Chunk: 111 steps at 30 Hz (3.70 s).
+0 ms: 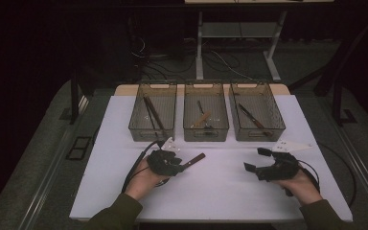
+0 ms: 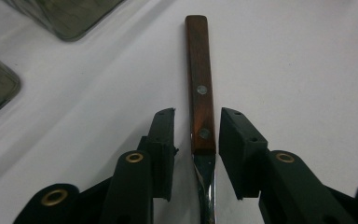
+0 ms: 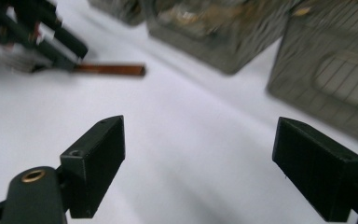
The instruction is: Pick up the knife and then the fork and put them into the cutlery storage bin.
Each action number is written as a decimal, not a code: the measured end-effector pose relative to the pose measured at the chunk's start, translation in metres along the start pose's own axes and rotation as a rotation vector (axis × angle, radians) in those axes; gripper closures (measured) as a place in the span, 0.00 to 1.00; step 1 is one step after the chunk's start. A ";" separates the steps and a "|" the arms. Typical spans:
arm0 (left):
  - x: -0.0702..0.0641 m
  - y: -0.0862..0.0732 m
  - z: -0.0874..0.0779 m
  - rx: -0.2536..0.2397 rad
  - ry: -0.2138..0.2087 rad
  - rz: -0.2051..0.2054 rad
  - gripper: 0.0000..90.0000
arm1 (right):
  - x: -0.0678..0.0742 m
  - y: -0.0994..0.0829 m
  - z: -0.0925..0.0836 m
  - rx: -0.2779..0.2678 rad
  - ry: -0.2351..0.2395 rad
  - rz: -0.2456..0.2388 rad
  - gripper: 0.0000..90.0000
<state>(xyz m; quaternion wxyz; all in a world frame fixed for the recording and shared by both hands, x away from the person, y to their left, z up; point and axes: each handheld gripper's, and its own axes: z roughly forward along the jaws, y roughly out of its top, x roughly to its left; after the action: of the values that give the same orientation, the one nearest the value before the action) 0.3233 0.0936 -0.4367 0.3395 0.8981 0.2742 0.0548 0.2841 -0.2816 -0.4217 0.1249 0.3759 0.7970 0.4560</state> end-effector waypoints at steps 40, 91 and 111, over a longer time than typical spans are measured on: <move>-0.032 0.019 -0.013 -0.034 -0.233 0.232 0.86 | 0.041 0.020 0.028 0.088 0.274 -0.218 0.14; -0.012 -0.005 -0.048 -0.239 -0.175 0.130 0.37 | 0.021 0.056 0.021 0.119 0.383 -0.234 0.83; -0.001 -0.052 -0.053 -0.280 0.046 -0.008 0.10 | -0.022 0.078 -0.006 -0.003 0.239 -0.143 0.83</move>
<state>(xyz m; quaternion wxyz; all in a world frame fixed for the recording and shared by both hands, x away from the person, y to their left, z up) 0.2836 0.1557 -0.4294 0.4552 0.8394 0.2753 0.1117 0.3341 -0.2779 -0.3571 0.0619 0.2610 0.8303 0.4886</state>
